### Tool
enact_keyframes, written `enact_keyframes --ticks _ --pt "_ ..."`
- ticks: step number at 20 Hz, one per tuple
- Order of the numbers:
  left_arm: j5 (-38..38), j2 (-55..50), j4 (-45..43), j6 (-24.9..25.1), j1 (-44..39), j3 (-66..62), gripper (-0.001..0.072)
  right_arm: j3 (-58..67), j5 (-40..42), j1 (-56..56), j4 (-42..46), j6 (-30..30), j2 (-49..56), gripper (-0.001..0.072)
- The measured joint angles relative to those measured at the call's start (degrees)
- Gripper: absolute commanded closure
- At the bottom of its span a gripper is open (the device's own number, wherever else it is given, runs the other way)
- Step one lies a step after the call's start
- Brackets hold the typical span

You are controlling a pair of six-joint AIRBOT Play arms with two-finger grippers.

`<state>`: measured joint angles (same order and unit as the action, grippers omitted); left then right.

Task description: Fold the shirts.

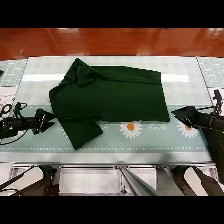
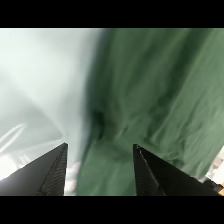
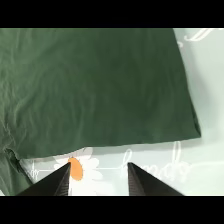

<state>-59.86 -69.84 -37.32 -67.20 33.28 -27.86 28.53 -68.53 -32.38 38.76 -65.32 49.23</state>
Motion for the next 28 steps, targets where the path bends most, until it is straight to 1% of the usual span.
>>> enact_keyframes --ticks 4,5,6,7,10,12,16,18,20,22,28 --pt "3.2 -2.7 1.9 0.0 -5.2 -2.1 0.021 -0.1 0.5 0.0 -0.2 0.2 0.0 0.0291" --pt "3.8 -3.3 2.0 -0.3 -6.4 -2.7 0.0312 -0.1 0.7 0.0 -0.3 0.2 0.0 0.0291" --pt "4.8 -4.0 1.8 -0.6 -7.5 -3.4 0.0559 -0.1 0.9 0.0 -0.3 0.2 -0.1 0.0291" --pt "5.7 -4.6 1.0 -0.9 -8.5 -3.9 0.0686 -0.1 1.0 0.0 -0.3 0.2 -0.1 0.0291" --pt "6.0 -5.5 1.0 -1.6 -10.6 -5.2 0.0687 -0.1 1.2 -0.3 0.0 0.2 -0.1 0.0291" --pt "5.6 -5.7 1.0 -1.7 -11.2 -5.6 0.0686 -0.1 1.6 -1.8 2.4 -0.6 -0.1 0.0291" --pt "4.4 -5.7 0.9 -1.6 -11.7 -6.1 0.0686 -1.8 2.3 -6.2 12.0 -6.7 0.3 0.0293" --pt "4.3 -5.7 0.7 -1.4 -11.8 -6.1 0.0686 -2.6 3.3 -6.9 14.3 -8.2 2.3 0.0293" --pt "4.1 -5.7 0.7 -1.3 -11.8 -6.2 0.0686 -2.9 4.2 -7.3 14.4 -8.4 5.7 0.0294" --pt "4.0 -5.7 0.7 -1.3 -11.8 -6.2 0.0687 -2.7 4.5 -7.2 12.3 -7.1 9.7 0.0294" --pt "4.0 -5.7 0.7 -1.2 -11.8 -6.2 0.0686 2.0 5.1 -2.0 6.9 -4.3 21.6 0.0295"
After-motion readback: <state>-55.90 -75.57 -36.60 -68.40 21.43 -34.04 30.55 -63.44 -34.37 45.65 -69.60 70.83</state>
